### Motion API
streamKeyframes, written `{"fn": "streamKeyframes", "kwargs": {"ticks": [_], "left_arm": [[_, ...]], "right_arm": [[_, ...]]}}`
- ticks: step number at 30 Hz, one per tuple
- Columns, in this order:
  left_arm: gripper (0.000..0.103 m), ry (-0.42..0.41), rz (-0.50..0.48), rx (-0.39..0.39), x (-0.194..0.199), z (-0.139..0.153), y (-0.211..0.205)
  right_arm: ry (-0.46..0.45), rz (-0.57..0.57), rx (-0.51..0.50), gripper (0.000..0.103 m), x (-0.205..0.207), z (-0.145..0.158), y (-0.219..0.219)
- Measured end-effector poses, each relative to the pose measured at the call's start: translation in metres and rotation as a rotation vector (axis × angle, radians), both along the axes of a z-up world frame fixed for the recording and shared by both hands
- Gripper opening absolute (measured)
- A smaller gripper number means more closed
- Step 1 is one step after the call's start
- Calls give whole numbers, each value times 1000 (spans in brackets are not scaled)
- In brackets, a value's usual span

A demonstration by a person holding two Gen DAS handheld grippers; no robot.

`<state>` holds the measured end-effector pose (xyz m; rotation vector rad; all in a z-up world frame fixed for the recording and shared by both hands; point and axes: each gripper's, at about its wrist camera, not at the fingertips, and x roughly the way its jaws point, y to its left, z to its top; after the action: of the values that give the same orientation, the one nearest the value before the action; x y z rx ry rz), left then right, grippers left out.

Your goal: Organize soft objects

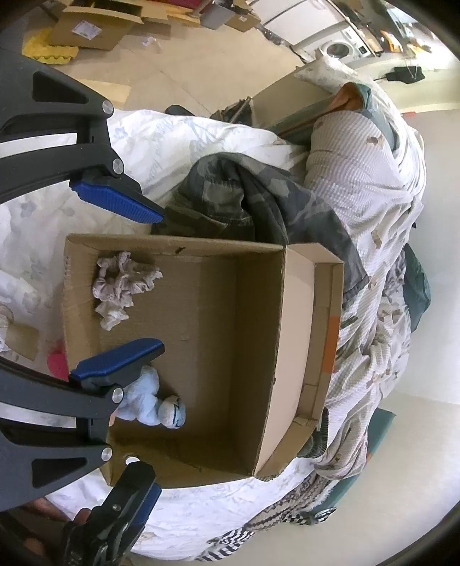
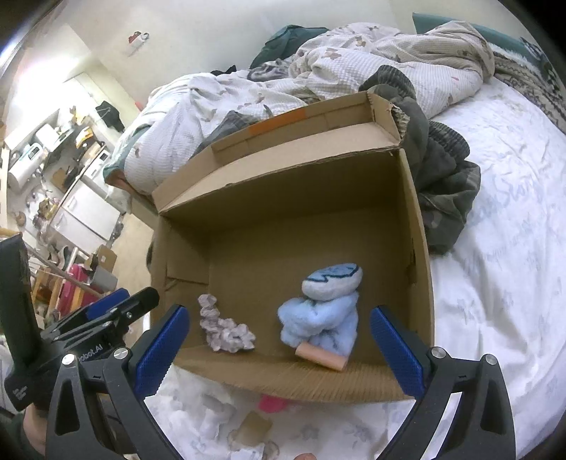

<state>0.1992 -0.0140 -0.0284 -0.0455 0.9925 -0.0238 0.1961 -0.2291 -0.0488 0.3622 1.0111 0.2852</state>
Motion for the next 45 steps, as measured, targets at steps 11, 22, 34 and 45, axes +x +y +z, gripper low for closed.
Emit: {"fn": "streamKeyframes", "kwargs": {"ticks": [11,22,34,45], "left_arm": [[65,-11,16,13,-32,8,11],[65,28,30,-32,-55,4,20],[65,39,70,-35,-74,2,33],[65,103,122,38,-76,-15,46]], "right_arm": [[-1,2,-25,103,-26,5,4],[13,11,-64,103,-52,2,12],[83,53,-98,103,-81,-16,26],[284,80,-6,103,-91,-55,31]]}}
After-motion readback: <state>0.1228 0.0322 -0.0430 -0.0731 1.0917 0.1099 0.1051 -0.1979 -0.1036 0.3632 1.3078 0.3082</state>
